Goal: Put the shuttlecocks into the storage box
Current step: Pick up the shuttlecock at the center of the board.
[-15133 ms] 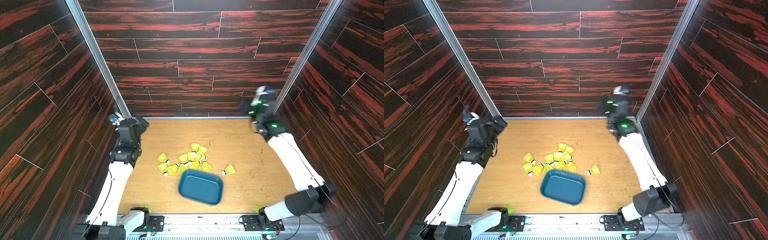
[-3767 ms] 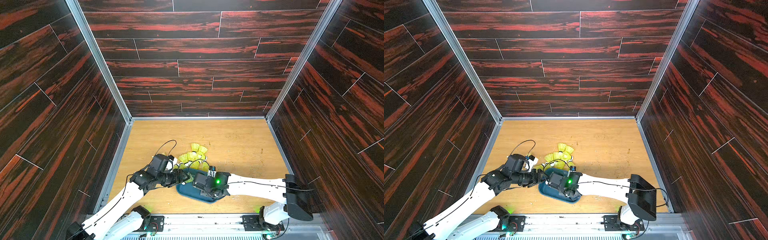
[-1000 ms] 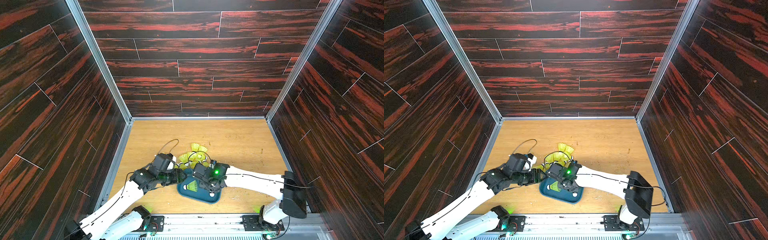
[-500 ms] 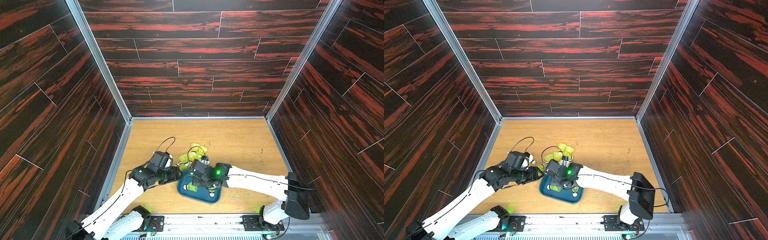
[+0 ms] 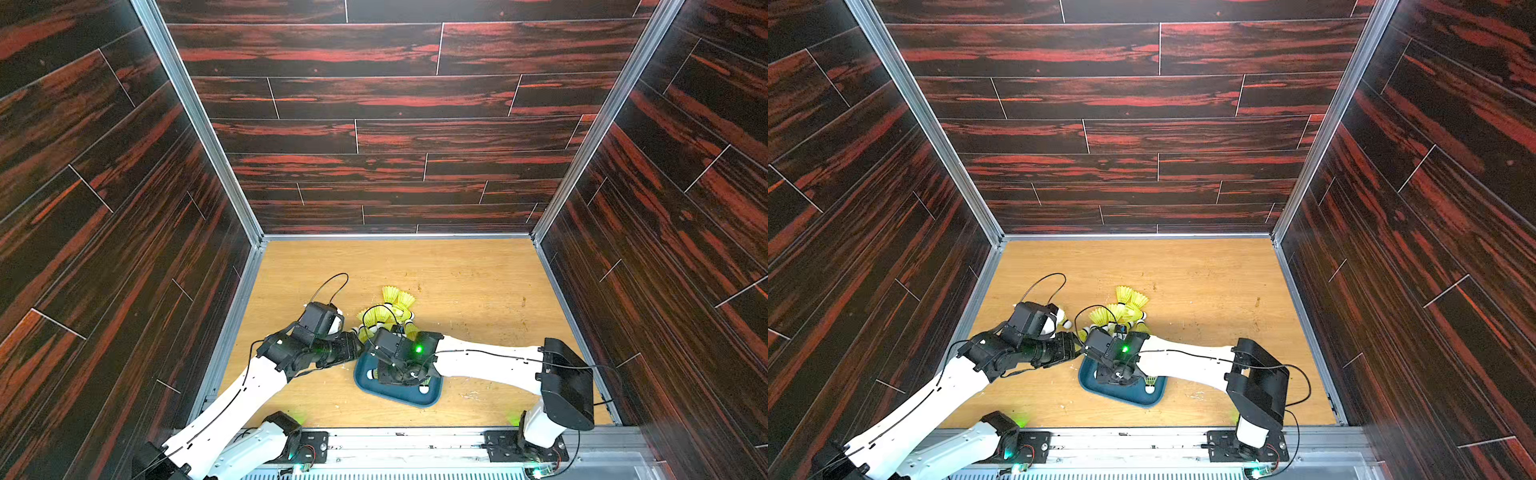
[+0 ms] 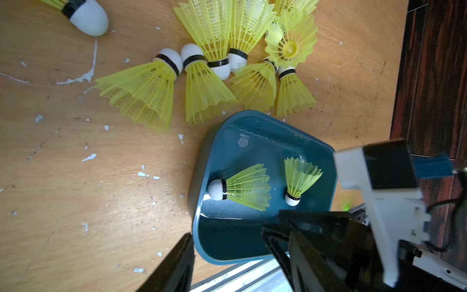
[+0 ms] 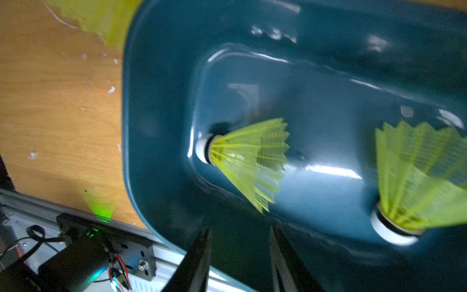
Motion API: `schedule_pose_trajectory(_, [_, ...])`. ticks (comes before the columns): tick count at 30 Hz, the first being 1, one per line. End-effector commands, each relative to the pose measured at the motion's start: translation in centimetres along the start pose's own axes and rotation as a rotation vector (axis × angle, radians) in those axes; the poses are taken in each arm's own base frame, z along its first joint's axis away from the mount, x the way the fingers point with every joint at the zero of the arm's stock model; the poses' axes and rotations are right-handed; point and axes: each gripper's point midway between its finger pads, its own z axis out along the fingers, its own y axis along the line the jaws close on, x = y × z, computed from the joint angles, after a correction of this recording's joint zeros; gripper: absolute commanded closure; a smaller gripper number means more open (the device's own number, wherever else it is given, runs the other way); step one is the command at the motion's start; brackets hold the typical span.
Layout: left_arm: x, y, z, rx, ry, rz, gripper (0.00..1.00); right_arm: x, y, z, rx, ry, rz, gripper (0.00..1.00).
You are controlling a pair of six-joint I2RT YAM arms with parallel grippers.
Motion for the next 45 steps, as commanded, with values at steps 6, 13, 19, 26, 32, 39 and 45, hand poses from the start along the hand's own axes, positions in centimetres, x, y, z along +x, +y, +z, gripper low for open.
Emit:
schedule_pose_trajectory(6, [-1.6, 3.6, -1.5, -0.175, -0.037, -0.048, 0.37, -1.3, 1.2, -3.1, -0.018, -0.038, 0.094, 0.54])
schedule_pose_trajectory(13, [-5.4, 7.1, -1.6, -0.315, -0.174, -0.289, 0.35, -5.9, 3.6, -5.8, -0.171, -0.132, 0.159, 0.52])
schedule_pose_trajectory(19, [-8.9, 8.4, 0.2, -0.321, -0.234, -0.436, 0.35, -12.0, 5.7, -6.7, -0.285, -0.179, 0.102, 0.36])
schedule_pose_trajectory(26, [-12.3, 8.8, 4.1, -0.280, -0.257, -0.505, 0.36, -17.9, 7.4, -4.4, -0.382, -0.075, 0.022, 0.21])
schedule_pose_trajectory(32, [-13.3, 9.9, 6.5, -0.338, -0.220, -0.541, 0.38, -20.2, 8.4, -0.7, -0.376, 0.023, -0.033, 0.02])
schedule_pose_trajectory(39, [-13.5, 11.7, 8.1, -0.418, -0.203, -0.573, 0.40, -21.5, 8.0, 1.5, -0.367, 0.065, -0.021, 0.07])
schedule_pose_trajectory(45, [-13.4, 12.8, 9.0, -0.462, -0.196, -0.591, 0.43, -22.3, 7.6, 1.7, -0.366, 0.073, -0.018, 0.08])
